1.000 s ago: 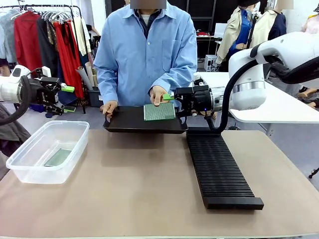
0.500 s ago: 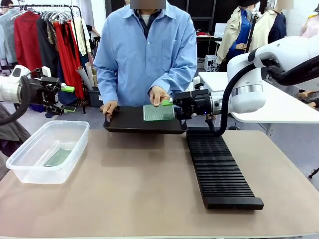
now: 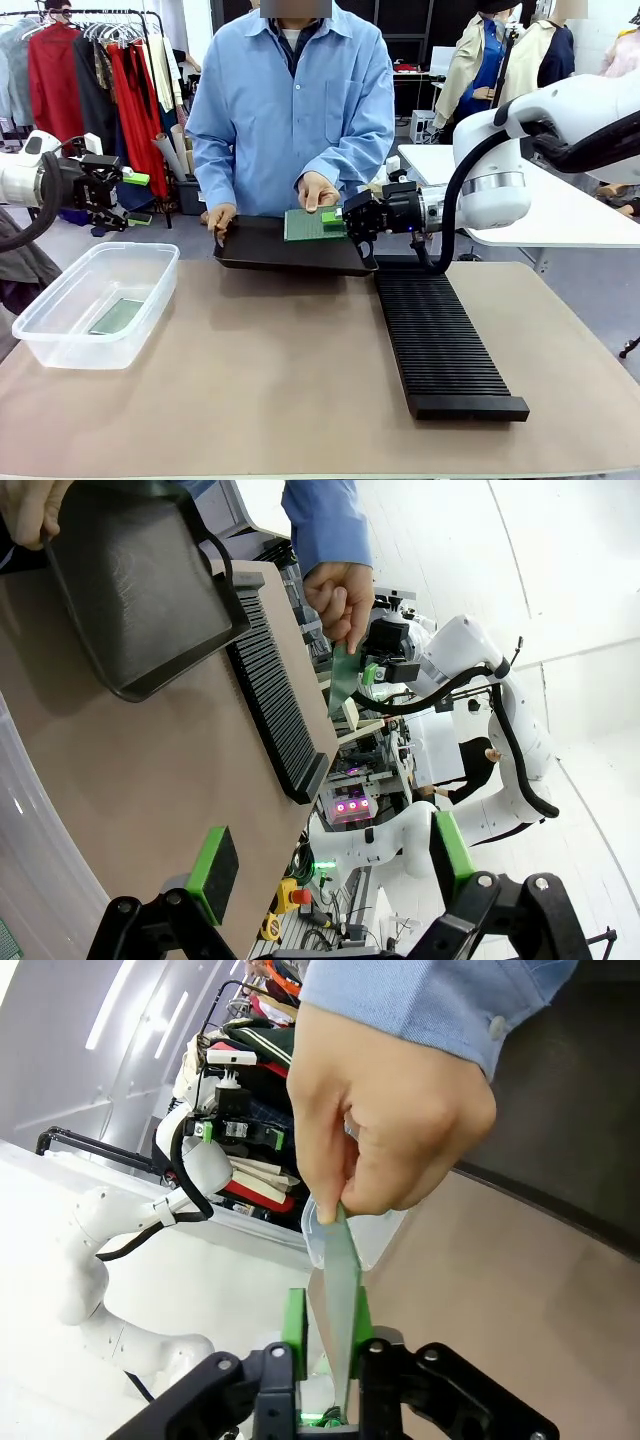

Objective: Sort PCBs into racks and boxes based on the side picked up.
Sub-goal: Pick up the Blank PCB handed by the Human, then if the short side of the Blank PCB is picked up, insert it into the PCB Rack ; if the long side is picked up, place it in the Organizing box.

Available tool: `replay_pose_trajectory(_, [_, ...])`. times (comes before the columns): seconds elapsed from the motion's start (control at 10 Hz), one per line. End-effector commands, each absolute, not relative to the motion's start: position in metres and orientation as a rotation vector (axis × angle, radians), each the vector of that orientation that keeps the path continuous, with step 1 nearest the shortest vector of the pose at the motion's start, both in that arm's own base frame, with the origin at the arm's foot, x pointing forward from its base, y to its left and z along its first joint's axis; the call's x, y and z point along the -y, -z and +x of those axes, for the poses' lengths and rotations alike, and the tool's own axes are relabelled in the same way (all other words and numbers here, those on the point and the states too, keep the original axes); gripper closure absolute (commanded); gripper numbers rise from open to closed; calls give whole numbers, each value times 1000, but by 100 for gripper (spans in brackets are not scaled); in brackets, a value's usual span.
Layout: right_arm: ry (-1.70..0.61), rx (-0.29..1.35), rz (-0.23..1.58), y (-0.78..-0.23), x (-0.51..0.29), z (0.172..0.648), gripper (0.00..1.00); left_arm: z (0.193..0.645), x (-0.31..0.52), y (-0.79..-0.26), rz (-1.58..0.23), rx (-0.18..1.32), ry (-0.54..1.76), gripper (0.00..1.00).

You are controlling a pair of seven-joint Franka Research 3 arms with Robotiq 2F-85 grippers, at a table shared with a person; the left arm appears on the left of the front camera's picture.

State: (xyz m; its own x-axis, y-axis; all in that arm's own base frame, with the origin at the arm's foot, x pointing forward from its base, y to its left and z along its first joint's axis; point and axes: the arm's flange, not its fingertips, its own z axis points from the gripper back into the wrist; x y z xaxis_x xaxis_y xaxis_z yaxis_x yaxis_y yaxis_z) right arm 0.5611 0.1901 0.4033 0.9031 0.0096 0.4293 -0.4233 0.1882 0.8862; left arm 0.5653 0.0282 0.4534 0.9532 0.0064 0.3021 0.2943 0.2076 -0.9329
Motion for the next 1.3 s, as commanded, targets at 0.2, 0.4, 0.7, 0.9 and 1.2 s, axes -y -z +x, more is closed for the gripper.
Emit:
replay_pose_trajectory(0.2, [-265,322,1342,-404,-203,568,100,565,-29,-456,-1349,268,204,0])
replay_pose_trajectory(0.4, [-301,305,1362,-407,-208,567,100,565,-29,-456,-1349,268,204,0])
replay_pose_trajectory(0.7, [-291,333,1357,-399,-196,560,100,565,-29,-456,-1349,268,204,0])
replay_pose_trajectory(0.9, [-291,333,1357,-399,-196,560,100,565,-29,-456,-1349,268,204,0])
replay_pose_trajectory(1.2, [-291,333,1357,-399,-196,560,100,565,-29,-456,-1349,268,204,0])
